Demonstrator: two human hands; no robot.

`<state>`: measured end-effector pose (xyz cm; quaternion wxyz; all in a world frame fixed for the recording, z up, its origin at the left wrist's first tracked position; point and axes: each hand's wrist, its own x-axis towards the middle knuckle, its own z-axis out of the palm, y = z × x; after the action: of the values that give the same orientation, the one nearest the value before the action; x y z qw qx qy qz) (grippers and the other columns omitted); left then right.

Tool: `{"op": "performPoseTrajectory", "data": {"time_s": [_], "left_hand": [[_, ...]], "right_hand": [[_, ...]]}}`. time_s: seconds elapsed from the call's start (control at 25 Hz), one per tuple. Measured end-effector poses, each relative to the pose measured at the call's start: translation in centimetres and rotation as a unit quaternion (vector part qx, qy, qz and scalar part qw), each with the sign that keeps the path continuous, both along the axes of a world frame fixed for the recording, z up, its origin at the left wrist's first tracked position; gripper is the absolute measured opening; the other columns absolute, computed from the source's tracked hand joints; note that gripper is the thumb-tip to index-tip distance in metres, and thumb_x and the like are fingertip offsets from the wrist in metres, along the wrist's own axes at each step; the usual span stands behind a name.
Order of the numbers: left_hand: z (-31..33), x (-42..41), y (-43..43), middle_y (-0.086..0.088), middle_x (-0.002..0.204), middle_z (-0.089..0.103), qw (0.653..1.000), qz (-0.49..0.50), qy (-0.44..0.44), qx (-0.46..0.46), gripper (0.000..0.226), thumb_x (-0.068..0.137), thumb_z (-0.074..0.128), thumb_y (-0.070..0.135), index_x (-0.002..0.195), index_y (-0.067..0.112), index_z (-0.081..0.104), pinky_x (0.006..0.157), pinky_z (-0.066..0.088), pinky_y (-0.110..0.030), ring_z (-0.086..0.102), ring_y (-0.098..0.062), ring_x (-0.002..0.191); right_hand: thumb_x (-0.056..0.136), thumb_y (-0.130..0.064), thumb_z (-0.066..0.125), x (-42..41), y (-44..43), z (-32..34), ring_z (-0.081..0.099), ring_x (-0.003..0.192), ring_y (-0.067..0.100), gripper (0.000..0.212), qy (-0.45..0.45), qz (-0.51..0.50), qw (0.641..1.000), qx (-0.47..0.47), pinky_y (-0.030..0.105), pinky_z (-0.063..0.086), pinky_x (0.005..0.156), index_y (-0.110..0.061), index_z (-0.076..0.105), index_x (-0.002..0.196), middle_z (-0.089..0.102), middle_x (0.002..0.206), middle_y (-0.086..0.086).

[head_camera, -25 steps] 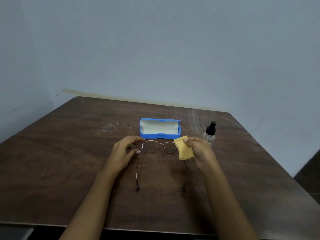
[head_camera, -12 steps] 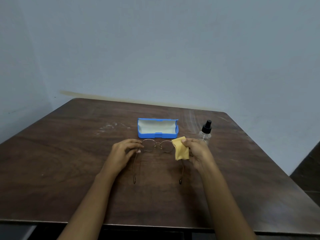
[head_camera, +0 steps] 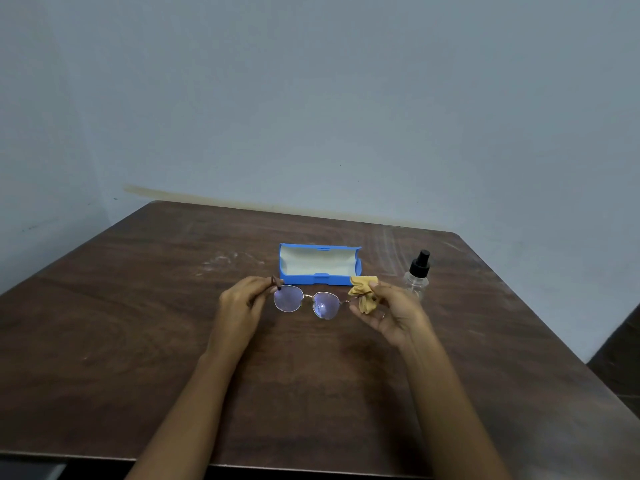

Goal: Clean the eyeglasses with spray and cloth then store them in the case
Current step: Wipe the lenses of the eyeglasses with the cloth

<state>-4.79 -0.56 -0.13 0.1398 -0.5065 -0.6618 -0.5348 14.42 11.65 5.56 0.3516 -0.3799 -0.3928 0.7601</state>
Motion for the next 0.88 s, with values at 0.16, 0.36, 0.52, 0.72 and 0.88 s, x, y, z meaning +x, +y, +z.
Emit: {"op": "performPoseTrajectory", "data": {"time_s": [0.16, 0.36, 0.52, 0.72, 0.88], "left_hand": [[0.0, -0.1, 0.4, -0.014, 0.083, 0.072, 0.999, 0.041, -0.008, 0.008, 0.014, 0.076, 0.066, -0.005, 0.089, -0.001, 0.071, 0.072, 0.041, -0.008, 0.063, -0.014, 0.075], [0.2, 0.1, 0.5, -0.017, 0.069, 0.069, 0.999, 0.050, 0.001, 0.013, 0.008, 0.078, 0.065, -0.005, 0.083, -0.005, 0.070, 0.062, 0.046, -0.026, 0.064, -0.023, 0.060], [0.7, 0.5, 0.6, -0.017, 0.065, 0.067, 0.997, 0.075, 0.006, 0.016, 0.007, 0.079, 0.064, -0.004, 0.081, -0.006, 0.070, 0.061, 0.043, -0.023, 0.062, -0.023, 0.057], [1.1, 0.8, 0.7, -0.017, 0.071, 0.069, 0.994, 0.107, 0.013, 0.023, 0.010, 0.078, 0.065, -0.005, 0.087, -0.006, 0.070, 0.060, 0.050, -0.025, 0.063, -0.021, 0.061], [1.1, 0.7, 1.0, -0.013, 0.080, 0.072, 0.996, 0.086, -0.007, 0.023, 0.017, 0.078, 0.066, -0.001, 0.095, -0.003, 0.069, 0.067, 0.046, -0.015, 0.065, -0.017, 0.067]], "right_hand": [[0.093, -0.003, 0.044, -0.2, -0.2, -0.7, 0.066, 0.061, 0.030, 0.008, 0.091, -0.022, 0.995, -0.039, 0.040, 0.058, 0.052, -0.002, 0.052, 0.094, 0.061, 0.085, 0.021], [0.092, -0.004, 0.047, -0.8, -1.2, -1.1, 0.065, 0.060, 0.016, 0.012, 0.133, -0.108, 0.985, -0.036, 0.029, 0.057, 0.045, -0.012, 0.054, 0.085, 0.061, 0.080, 0.009], [0.093, -0.010, 0.045, -1.3, -3.6, -2.4, 0.062, 0.062, 0.014, 0.013, 0.019, -0.108, 0.993, 0.052, 0.025, 0.048, 0.044, -0.018, 0.053, 0.087, 0.064, 0.086, 0.009], [0.094, -0.013, 0.044, -2.1, -5.1, -3.6, 0.058, 0.069, 0.018, 0.010, -0.016, -0.098, 0.991, 0.089, 0.023, 0.045, 0.039, -0.020, 0.050, 0.092, 0.062, 0.091, 0.004], [0.090, -0.006, 0.051, -2.6, -4.3, -3.5, 0.058, 0.083, 0.017, 0.016, -0.013, -0.105, 0.977, 0.184, 0.027, 0.050, 0.067, -0.020, 0.054, 0.084, 0.063, 0.096, 0.006]]}}
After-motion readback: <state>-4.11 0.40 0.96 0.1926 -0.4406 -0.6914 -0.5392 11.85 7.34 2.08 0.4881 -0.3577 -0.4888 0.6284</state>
